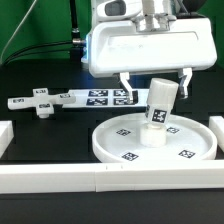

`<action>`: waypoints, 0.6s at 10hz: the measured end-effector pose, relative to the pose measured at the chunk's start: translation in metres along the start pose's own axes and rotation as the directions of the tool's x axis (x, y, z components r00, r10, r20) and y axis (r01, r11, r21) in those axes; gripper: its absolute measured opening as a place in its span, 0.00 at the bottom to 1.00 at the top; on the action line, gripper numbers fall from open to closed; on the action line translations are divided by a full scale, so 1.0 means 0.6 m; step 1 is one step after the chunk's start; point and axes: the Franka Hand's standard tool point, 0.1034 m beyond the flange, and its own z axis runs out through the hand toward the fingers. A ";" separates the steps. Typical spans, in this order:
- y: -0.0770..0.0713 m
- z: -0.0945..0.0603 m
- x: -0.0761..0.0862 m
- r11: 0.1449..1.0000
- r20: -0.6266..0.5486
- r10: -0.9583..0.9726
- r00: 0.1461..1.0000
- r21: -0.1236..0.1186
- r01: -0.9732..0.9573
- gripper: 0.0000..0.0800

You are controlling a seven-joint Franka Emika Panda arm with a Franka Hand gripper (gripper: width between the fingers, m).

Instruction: Assemble round table

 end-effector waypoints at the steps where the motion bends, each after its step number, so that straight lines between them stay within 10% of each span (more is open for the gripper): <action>1: 0.000 -0.010 0.007 1.000 0.007 -0.003 1.000 0.002 0.003 0.81; 6: 0.007 -0.035 0.024 1.000 0.021 -0.005 1.000 0.003 0.005 0.81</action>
Offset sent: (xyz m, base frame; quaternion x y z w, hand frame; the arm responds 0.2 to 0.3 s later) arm 0.0000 0.0000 0.0000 0.0000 0.0000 0.0000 1.0000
